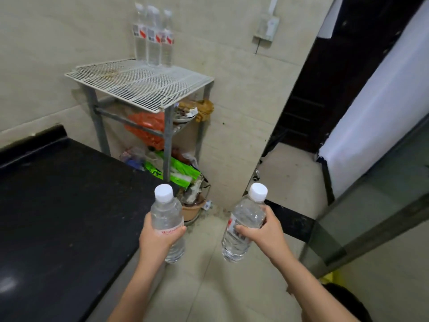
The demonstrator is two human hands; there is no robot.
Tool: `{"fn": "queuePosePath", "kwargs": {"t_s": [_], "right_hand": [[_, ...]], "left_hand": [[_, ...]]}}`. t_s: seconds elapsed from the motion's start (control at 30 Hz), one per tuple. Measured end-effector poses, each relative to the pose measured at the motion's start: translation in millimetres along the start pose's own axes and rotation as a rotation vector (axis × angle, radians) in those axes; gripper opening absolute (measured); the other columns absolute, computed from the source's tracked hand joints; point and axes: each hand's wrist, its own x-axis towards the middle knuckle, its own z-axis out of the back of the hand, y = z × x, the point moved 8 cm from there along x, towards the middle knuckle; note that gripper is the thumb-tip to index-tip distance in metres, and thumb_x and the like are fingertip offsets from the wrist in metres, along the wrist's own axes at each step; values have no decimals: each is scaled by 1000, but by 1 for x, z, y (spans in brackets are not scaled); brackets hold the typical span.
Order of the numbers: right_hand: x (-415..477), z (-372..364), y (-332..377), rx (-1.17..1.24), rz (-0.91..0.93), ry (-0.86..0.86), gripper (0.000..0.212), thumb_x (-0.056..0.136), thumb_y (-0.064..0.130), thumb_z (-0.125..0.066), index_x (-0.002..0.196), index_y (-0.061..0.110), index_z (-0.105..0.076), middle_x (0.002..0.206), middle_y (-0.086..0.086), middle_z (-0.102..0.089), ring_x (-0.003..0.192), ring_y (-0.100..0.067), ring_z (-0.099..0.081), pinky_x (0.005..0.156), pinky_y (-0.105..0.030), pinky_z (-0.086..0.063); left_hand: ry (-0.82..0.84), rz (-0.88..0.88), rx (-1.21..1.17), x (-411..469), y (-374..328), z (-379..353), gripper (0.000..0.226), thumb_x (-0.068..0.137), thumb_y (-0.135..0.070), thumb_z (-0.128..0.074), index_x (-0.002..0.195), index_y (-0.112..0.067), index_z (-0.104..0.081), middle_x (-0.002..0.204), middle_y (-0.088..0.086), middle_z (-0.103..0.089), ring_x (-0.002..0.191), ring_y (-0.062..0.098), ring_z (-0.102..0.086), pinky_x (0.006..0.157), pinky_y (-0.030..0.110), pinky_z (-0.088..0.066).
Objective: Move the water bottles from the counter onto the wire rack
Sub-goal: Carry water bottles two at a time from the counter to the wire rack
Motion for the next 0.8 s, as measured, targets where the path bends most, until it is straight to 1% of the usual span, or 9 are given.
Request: {"fn": "queuePosePath", "kwargs": {"t_s": [0.13,0.23,0.3,0.4,0.47,0.53,0.57,0.7,0.8], "right_hand": [[46,9,0,-44,-12,-60,46,59,11,-83,85,30,-50,90,10,-61,89,-15,-61,78,-30,-47],[89,4,10,-65,-3,-32,48,57,15,-84,95,22,-54,97,1,-66,94,-20,-63,86,-38,-51],[118,-4,24,-50,18,-4,53,58,17,-83,101,22,-53,102,-1,-65,96,-20,-62,87,-39,-51],[164,-12,60,14,100,34,48,62,8,-81,99,19,-52,93,3,-63,84,-11,-61,72,-19,-50],[196,-17,88,52,173,65,47,63,4,-80,98,19,-51,89,7,-62,79,-6,-59,67,-13,-49],[232,-23,113,75,238,95,49,63,6,-81,98,24,-51,92,7,-62,83,-10,-60,75,-24,-48],[251,-25,126,98,270,110,48,63,7,-81,96,27,-52,92,8,-63,85,-12,-61,78,-28,-47],[324,-29,178,184,405,143,43,60,8,-81,84,32,-55,90,14,-65,86,-13,-63,77,-32,-51],[374,-36,204,280,424,157,43,54,15,-84,87,25,-59,91,6,-69,85,-17,-66,79,-39,-55]], "left_hand": [[0,-35,-24,41,-26,-21,76,34,-41,-76,101,-10,-59,95,13,-69,88,30,-66,78,40,-51],[-17,-88,-37,67,-57,-26,83,32,-44,-73,107,-11,-57,99,9,-68,90,25,-65,77,33,-48],[-15,-132,-54,86,-80,-27,81,35,-42,-74,109,-13,-57,102,8,-68,94,23,-65,82,37,-52],[-33,-228,-77,118,-122,-24,84,37,-40,-76,114,-13,-55,107,7,-68,99,21,-64,90,40,-51],[-57,-301,-75,141,-158,-23,86,35,-41,-75,114,-13,-54,107,2,-67,98,14,-64,85,29,-51],[-77,-366,-79,165,-194,-25,79,36,-40,-75,109,-18,-56,99,-8,-68,89,1,-64,76,15,-49],[-95,-394,-91,178,-211,-26,73,36,-38,-76,104,-20,-57,93,-11,-70,85,-1,-64,74,14,-50],[-214,-465,-163,227,-261,-30,72,37,-32,-79,104,-13,-61,89,-7,-73,84,10,-68,78,29,-55],[-267,-516,-173,254,-289,-32,72,35,-28,-79,104,-12,-61,82,-14,-74,77,0,-68,66,13,-52]]}}
